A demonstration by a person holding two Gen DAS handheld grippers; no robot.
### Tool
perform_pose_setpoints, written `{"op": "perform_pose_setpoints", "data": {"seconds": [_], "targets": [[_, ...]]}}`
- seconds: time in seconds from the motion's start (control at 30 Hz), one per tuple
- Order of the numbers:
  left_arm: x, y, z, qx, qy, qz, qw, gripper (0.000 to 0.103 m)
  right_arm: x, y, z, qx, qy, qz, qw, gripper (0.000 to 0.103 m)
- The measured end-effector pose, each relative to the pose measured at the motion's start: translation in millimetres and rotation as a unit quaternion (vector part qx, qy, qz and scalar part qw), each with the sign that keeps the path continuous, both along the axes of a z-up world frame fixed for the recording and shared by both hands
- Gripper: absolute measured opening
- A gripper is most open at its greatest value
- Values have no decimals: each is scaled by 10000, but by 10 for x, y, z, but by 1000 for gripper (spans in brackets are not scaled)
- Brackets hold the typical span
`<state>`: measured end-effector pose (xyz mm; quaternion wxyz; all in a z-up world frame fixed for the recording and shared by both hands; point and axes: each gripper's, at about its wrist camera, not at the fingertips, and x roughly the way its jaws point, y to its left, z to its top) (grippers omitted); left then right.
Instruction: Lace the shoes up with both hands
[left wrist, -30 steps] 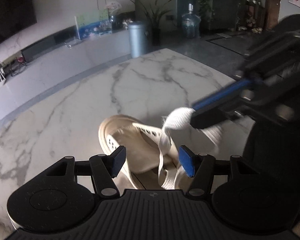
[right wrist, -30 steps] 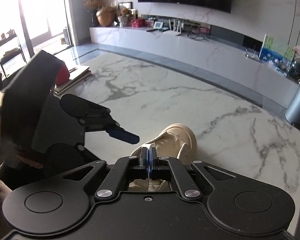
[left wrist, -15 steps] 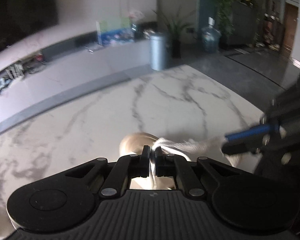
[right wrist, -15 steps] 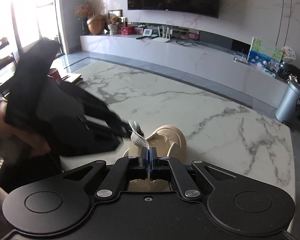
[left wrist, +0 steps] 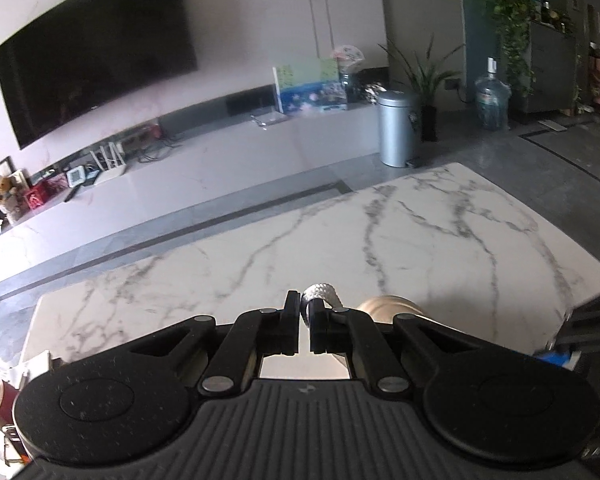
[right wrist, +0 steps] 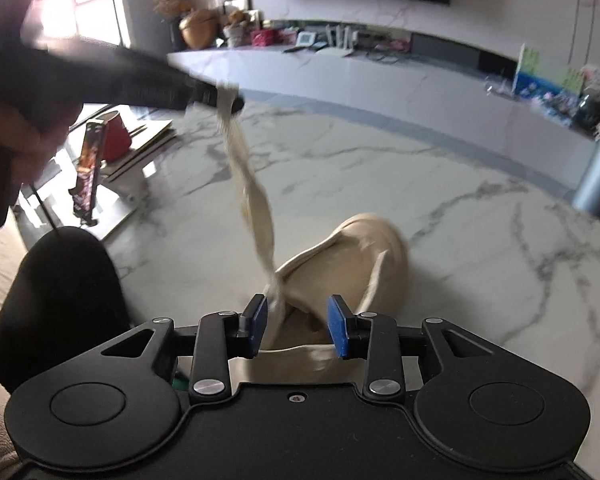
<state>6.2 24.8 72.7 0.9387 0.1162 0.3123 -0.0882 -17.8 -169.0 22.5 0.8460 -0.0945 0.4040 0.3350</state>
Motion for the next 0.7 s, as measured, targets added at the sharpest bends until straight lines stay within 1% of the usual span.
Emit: {"op": "perform_pose_setpoints", "data": {"seconds": [0.27,0.43,0.47,0.5,0.57,0.67,0.7], "targets": [[-13,147,30,120,49,101,9999,3,165,299,-300,-5,132,262,9996,32],[30,231,-9,123,105,165,9997,3,206,200,-264,-168,-47,-36,9998,32],[46,247,-21,124,122,180,9997,3,214,180,-257,-201,-83,-96,9997,30],[58,259,-33,124,134,192,9996,3,222,160,-249,-234,-120,-156,9995,20],[83,291,-74,132,163,238,9995,3,239,120,-234,-299,-192,-276,9990,8],[113,336,-126,129,213,344,9991,3,263,60,-212,-397,-300,-456,9977,7],[119,352,-146,116,228,378,9990,3,271,40,-204,-430,-337,-516,9972,4]]}}
